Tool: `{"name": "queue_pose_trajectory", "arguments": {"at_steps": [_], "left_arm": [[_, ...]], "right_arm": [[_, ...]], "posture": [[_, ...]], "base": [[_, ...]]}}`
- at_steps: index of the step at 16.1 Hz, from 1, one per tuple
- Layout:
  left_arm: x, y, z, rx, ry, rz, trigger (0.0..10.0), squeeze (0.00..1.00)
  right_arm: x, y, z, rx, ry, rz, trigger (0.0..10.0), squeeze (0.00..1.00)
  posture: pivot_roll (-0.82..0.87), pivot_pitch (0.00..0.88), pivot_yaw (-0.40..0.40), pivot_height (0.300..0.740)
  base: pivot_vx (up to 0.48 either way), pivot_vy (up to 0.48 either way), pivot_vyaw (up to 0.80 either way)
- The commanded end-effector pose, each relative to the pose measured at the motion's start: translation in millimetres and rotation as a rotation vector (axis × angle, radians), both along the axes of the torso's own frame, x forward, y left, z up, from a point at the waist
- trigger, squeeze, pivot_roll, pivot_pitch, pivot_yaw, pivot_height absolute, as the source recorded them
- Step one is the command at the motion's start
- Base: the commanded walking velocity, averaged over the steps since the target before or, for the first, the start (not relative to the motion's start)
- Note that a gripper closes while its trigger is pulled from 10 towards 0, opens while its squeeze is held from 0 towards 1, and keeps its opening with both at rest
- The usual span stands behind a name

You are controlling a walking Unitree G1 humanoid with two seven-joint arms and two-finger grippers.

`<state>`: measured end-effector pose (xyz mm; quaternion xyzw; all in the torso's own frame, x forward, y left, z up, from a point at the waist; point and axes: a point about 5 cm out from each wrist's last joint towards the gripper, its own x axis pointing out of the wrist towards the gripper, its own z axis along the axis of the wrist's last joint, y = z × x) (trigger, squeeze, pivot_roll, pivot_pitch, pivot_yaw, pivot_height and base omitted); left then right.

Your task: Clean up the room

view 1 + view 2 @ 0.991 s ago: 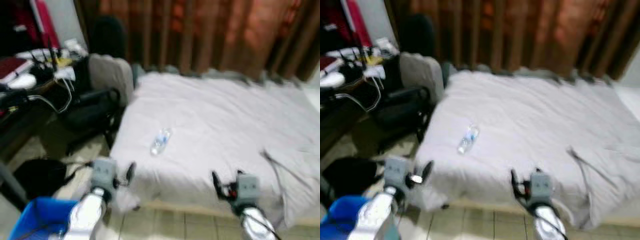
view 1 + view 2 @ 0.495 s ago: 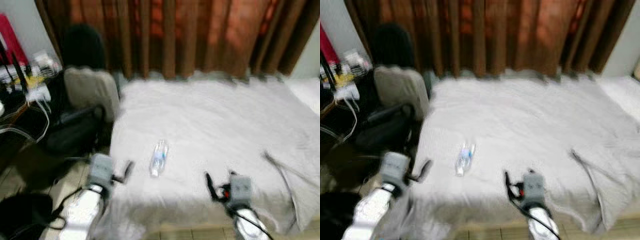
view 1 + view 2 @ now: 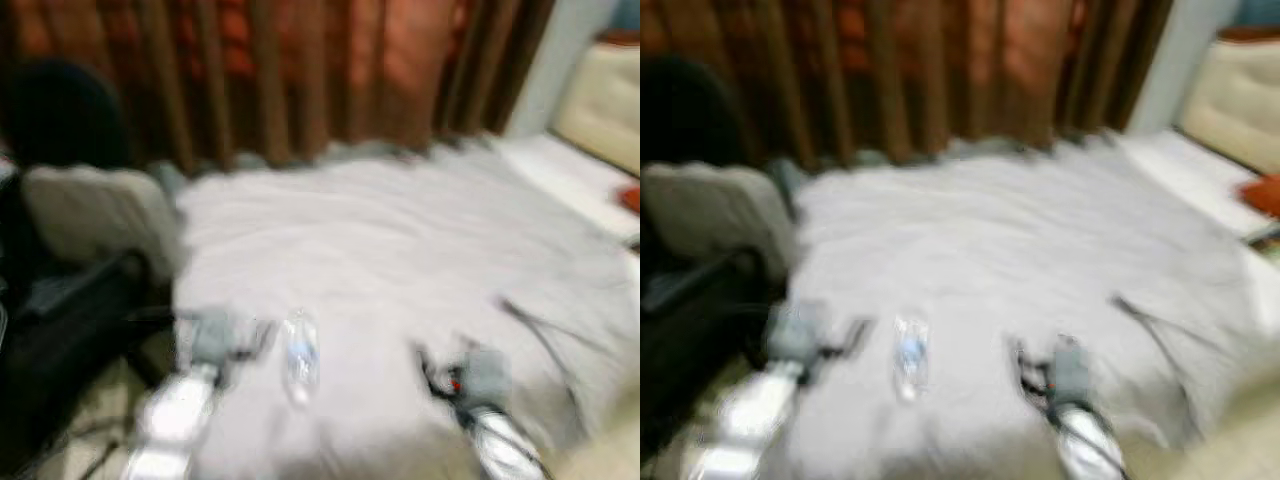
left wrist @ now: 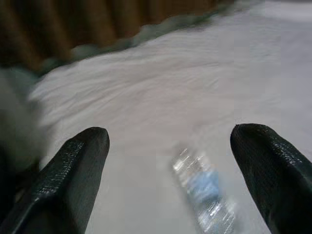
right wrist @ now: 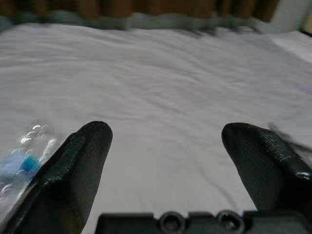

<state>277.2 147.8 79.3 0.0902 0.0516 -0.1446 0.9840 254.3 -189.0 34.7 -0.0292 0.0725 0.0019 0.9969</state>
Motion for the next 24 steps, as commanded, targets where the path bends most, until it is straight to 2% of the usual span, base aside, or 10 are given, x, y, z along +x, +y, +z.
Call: {"name": "queue_pose_trajectory", "arguments": {"at_steps": [1, 10, 14, 16, 18, 19, 21, 22, 23, 24], "left_arm": [[0.3, 16.0, -1.8, 0.037, 0.009, 0.061, 10.0, 0.0], [3.5, 6.0, -5.1, 0.047, 0.021, 0.034, 10.0, 0.0], [20.8, 18.3, -28.7, 0.077, 0.213, 0.168, 10.0, 0.0], [28.3, -1.6, -51.0, 0.123, 0.392, 0.121, 10.0, 0.0], [29.6, -20.5, -63.1, 0.192, 0.464, 0.064, 10.0, 0.0], [38.1, -28.1, -62.3, 0.229, 0.456, 0.104, 10.0, 0.0], [65.9, -33.2, -19.3, 0.162, 0.199, 0.139, 10.0, 0.0], [63.6, -33.4, -2.0, 0.129, 0.072, 0.097, 10.0, 0.0], [34.7, -17.7, 14.3, 0.027, -0.054, 0.094, 10.0, 0.0], [24.2, -11.4, 18.3, -0.006, -0.077, 0.099, 10.0, 0.0]], "right_arm": [[6.5, 12.5, 5.5, 0.016, -0.029, 0.033, 10.0, 0.0], [5.0, 12.3, 6.7, 0.01, -0.034, 0.039, 10.0, 0.0], [1.0, 10.5, 6.2, 0.009, -0.014, 0.065, 10.0, 0.0], [-3.0, 9.4, 5.8, 0.001, 0.011, 0.103, 10.0, 0.0], [-6.9, 6.4, 6.7, -0.015, 0.02, 0.117, 10.0, 0.0], [-14.5, 2.8, 6.2, -0.04, 0.04, 0.133, 10.0, 0.0], [-23.8, 3.7, 15.1, -0.063, 0.028, 0.169, 10.0, 0.0], [-25.0, 4.0, 21.2, -0.054, 0.0, 0.164, 10.0, 0.0], [-24.8, 2.3, 25.5, -0.035, -0.025, 0.122, 10.0, 0.0], [-24.1, 2.7, 25.4, -0.028, -0.027, 0.113, 10.0, 0.0]], "posture": [[0.07, 0.0, -0.028, 0.74], [0.05, 0.0, -0.026, 0.74], [0.03, 0.034, -0.051, 0.74], [0.01, 0.062, -0.071, 0.74], [0.0, 0.086, -0.084, 0.74], [-0.06, 0.166, -0.103, 0.74], [-0.1, 0.167, -0.089, 0.74], [-0.1, 0.164, -0.075, 0.74], [-0.08, 0.146, -0.056, 0.74], [-0.07, 0.139, -0.05, 0.74]], "base": [[0.27, -0.394, 0.0], [0.342, -0.333, 0.0], [0.101, 0.0, 0.0], [0.0, 0.0, 0.0], [0.0, 0.0, 0.0], [0.0, 0.0, 0.0], [0.0, 0.0, 0.0], [0.0, 0.0, 0.0], [0.0, 0.0, 0.0], [0.0, 0.0, 0.0]]}}
